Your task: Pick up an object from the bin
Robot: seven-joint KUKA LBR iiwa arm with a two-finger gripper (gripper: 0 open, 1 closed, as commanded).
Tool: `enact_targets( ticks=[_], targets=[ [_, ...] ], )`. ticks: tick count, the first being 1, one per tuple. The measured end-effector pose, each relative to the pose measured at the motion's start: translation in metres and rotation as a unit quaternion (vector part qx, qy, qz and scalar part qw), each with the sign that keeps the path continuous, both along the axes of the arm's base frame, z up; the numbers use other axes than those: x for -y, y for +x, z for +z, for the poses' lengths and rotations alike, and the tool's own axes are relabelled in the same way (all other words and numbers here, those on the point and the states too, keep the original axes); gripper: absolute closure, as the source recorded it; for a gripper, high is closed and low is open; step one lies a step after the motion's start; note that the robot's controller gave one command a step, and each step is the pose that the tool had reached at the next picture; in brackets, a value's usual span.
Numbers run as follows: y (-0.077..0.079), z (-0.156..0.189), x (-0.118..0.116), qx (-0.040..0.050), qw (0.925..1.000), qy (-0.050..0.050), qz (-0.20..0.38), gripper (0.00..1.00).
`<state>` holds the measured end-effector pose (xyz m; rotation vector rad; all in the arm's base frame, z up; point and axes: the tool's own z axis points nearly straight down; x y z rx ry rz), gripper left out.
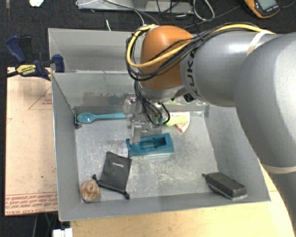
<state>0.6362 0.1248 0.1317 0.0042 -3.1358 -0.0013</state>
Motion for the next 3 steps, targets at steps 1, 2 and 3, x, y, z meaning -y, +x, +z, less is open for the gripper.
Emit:
enact_targets(
  ticks=[1,2,3],
  targets=[
    [0.002,0.004,0.000,0.0031,1.0000,0.001,-0.001,0.00],
    [-0.011,-0.017,-0.001,0.0037,0.9999,0.001,-0.009,0.00],
    [-0.019,-0.029,-0.008,0.0041,0.9999,0.002,-0.015,0.00]
  ],
)
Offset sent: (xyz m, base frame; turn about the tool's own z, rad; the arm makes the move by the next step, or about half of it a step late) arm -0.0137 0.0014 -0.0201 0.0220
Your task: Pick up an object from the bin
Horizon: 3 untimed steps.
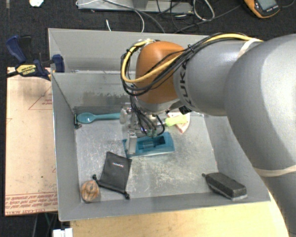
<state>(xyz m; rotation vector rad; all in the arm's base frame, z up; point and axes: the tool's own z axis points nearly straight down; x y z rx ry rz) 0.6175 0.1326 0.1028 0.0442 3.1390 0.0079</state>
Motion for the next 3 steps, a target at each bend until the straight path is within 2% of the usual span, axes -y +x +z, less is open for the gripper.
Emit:
enact_targets(
  ticks=[1,2,3],
  targets=[
    [-0.036,-0.008,0.031,0.0030,0.9981,0.001,-0.061,0.00],
    [-0.046,-0.017,0.049,0.0032,0.9921,0.003,-0.125,0.00],
    [-0.048,-0.020,0.028,0.0054,0.9997,0.002,-0.023,1.00]
  ],
)
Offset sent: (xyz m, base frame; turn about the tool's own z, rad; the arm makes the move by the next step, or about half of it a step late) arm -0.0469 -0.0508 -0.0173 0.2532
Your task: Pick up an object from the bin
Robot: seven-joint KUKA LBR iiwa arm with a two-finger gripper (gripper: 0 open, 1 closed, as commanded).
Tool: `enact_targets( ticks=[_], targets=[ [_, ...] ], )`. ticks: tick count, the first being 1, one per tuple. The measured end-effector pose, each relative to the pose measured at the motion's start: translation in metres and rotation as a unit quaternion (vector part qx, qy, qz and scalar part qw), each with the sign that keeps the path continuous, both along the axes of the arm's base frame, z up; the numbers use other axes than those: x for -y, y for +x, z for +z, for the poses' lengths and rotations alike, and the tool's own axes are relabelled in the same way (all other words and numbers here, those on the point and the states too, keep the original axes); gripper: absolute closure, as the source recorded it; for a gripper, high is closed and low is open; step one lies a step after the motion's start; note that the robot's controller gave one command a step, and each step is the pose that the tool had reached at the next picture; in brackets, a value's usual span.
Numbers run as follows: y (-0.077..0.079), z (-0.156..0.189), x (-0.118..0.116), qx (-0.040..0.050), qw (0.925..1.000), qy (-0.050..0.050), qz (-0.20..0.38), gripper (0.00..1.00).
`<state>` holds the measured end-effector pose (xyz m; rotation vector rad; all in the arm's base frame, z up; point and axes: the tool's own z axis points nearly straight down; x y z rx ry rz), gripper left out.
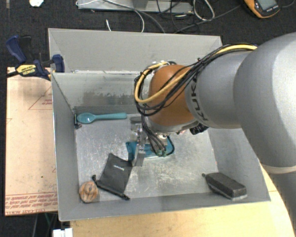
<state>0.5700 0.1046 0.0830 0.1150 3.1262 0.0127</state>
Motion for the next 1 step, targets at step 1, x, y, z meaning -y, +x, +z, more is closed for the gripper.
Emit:
enact_targets(
  ticks=[1],
  targets=[
    [-0.0008,-0.0003,0.0006,-0.0019,1.0000,0.000,-0.001,0.00]
  ],
)
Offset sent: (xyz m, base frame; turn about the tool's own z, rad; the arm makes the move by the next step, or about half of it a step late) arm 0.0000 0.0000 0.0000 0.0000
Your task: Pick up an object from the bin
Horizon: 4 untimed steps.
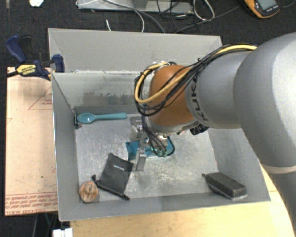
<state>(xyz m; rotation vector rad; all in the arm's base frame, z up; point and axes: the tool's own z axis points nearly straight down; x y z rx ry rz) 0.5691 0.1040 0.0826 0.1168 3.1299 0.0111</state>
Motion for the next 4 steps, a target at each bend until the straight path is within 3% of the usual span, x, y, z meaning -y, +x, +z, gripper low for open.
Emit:
enact_targets(
  ticks=[1,2,3,4],
  targets=[
    [0.000,0.000,0.000,0.0010,1.0000,0.001,0.001,1.00],
    [0.000,0.000,0.000,0.0010,1.0000,0.001,0.001,1.00],
    [0.027,-0.010,0.002,-0.0033,0.9999,0.002,0.012,1.00],
    [0.059,-0.011,0.009,-0.0039,0.9948,0.002,0.102,1.00]
  ],
)
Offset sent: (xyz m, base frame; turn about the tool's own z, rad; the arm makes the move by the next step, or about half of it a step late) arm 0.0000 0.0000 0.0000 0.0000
